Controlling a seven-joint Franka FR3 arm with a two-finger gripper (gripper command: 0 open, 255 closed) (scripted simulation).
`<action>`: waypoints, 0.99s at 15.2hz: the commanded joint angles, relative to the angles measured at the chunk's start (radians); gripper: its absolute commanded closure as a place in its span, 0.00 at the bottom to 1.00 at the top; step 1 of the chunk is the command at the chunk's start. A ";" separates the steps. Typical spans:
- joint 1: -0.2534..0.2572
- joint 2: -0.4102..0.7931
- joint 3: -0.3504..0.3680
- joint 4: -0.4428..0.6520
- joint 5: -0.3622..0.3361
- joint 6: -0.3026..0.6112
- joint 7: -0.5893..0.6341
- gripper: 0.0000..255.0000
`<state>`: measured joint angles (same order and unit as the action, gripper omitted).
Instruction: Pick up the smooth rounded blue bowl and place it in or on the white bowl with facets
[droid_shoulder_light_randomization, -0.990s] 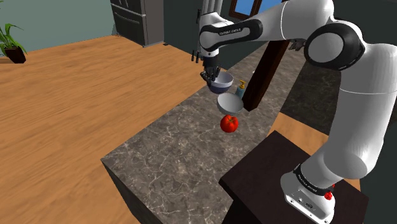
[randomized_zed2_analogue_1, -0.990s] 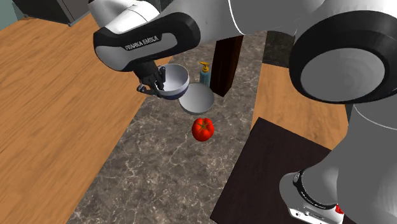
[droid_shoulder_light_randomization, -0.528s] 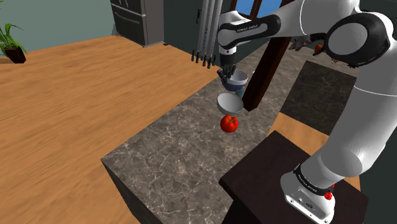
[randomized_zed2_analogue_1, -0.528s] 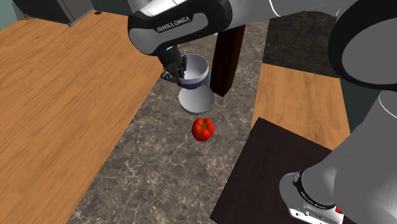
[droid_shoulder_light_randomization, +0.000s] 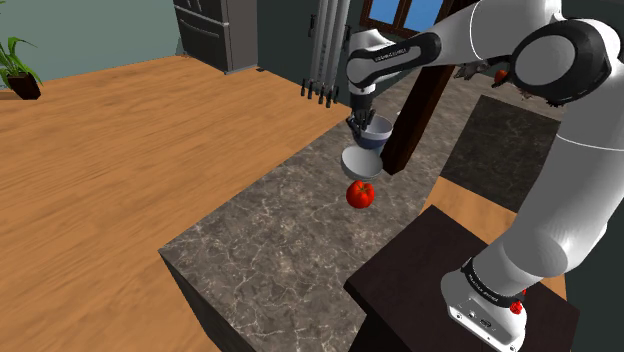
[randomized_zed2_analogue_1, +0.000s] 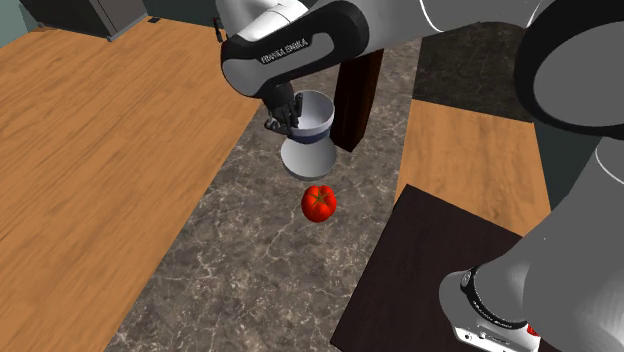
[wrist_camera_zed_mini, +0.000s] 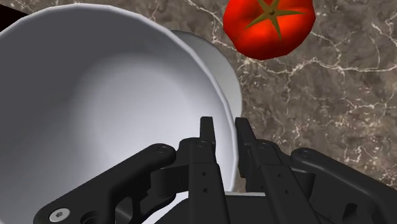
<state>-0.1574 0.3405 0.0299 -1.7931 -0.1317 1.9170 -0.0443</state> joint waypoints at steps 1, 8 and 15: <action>0.000 0.011 0.000 -0.013 -0.002 0.025 0.003 1.00; 0.000 0.057 -0.002 -0.044 -0.007 0.102 0.013 1.00; 0.000 0.088 -0.004 -0.057 -0.011 0.145 0.019 1.00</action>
<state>-0.1573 0.4269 0.0263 -1.8484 -0.1427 2.0601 -0.0261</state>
